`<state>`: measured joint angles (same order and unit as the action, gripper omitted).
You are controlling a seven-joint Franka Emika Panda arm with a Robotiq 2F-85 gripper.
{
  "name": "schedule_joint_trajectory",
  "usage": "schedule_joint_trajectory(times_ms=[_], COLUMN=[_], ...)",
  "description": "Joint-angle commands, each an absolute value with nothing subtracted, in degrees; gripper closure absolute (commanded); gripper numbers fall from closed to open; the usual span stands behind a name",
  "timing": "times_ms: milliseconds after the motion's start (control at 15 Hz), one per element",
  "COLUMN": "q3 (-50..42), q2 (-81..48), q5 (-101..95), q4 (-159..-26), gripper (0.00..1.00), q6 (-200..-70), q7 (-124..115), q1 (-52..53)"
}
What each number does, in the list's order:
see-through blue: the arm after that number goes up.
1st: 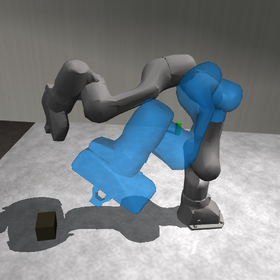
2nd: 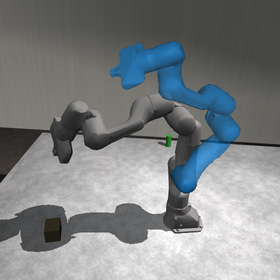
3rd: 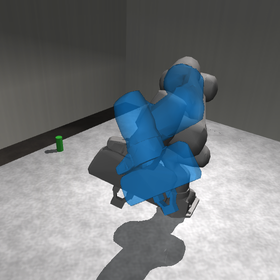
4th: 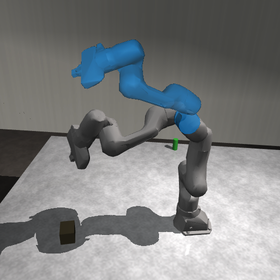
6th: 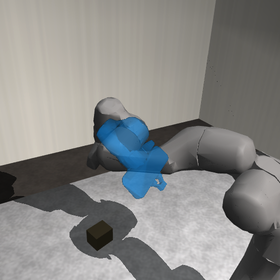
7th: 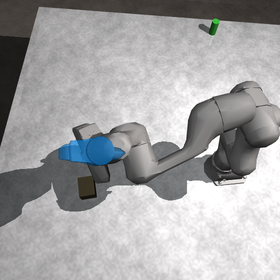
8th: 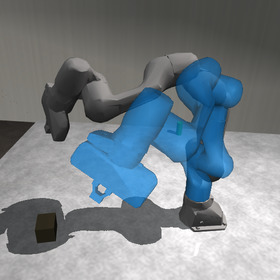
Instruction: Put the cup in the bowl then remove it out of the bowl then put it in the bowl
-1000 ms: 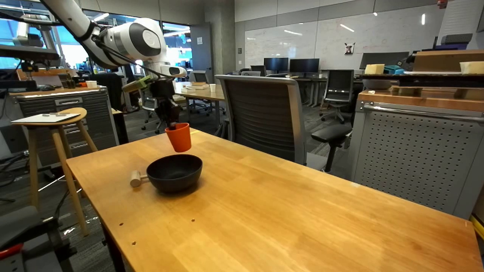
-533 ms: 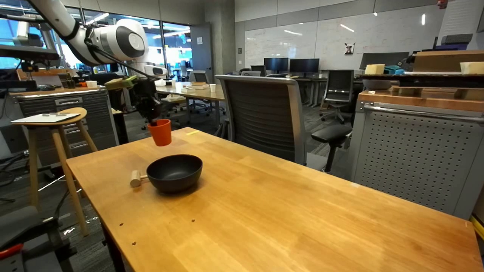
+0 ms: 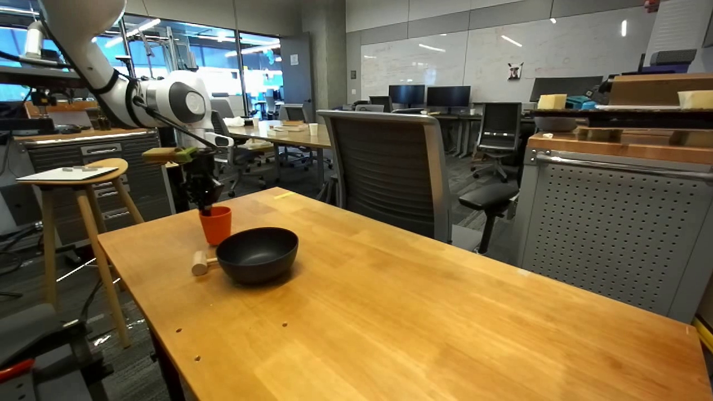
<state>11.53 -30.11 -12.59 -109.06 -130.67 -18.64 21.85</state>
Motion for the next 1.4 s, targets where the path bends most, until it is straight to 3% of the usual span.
schedule_joint_trajectory(times_ms=[0, 67, 200, 800, 1333], q3=[10.92, 10.82, 10.72, 10.16, 11.40], q2=[-32.58, -32.57, -32.49, -31.80, -32.56], q5=[-11.61, -11.72, -12.14, -11.98, -8.53], q4=[-105.86, -105.38, -104.91, -103.59, -103.96], gripper=[0.99, 0.98, 0.69, 0.02, 0.01], q6=[-129.82, -129.54, -129.12, -128.60, -127.61], q7=[-15.92, -15.85, -14.97, -12.65, -12.23], q1=[22.71, 22.82, 22.86, 22.41, 21.99])
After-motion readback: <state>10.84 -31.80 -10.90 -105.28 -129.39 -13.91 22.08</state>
